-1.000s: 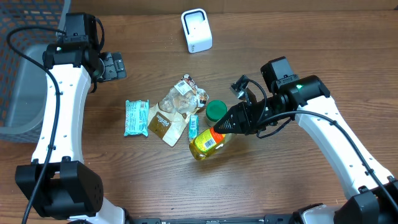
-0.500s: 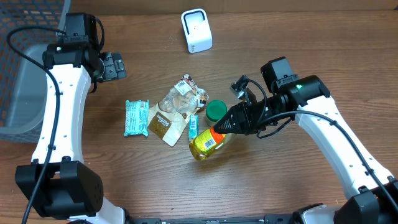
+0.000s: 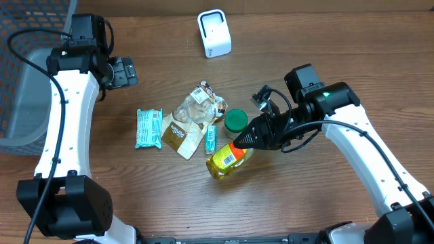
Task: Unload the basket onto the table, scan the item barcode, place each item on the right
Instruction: 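Swing the held Vim bottle back toward the white scanner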
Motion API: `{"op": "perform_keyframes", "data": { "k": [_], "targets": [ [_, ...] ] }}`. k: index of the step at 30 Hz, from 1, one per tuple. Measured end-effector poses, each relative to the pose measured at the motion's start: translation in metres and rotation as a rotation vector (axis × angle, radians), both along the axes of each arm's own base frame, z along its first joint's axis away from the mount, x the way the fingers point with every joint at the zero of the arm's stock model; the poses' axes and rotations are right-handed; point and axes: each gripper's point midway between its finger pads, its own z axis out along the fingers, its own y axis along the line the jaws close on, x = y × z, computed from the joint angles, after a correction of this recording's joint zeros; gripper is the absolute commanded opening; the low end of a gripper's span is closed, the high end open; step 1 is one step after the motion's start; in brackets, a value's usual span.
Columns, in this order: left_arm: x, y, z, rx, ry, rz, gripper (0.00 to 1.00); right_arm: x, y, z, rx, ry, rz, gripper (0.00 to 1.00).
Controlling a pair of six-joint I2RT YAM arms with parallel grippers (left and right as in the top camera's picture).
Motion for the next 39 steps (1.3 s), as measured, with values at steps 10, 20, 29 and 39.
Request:
{"op": "perform_keyframes", "data": {
  "k": [10,20,29,39],
  "targets": [
    [0.0,0.0,0.0,0.0,0.0,0.0,1.0,-0.004,0.004,0.007,0.045,0.024,0.006,0.16],
    [0.0,0.0,0.0,0.0,-0.001,0.0,0.99,0.059,0.019,0.016,0.109,-0.301,-0.042,0.13],
    [0.0,0.0,0.0,0.0,0.0,0.0,1.0,0.102,0.031,0.061,0.15,-0.397,-0.181,0.1],
    [0.0,0.0,0.0,0.0,0.0,0.0,1.0,0.155,0.022,0.093,-0.147,-0.712,-0.398,0.1]
  ]
}}
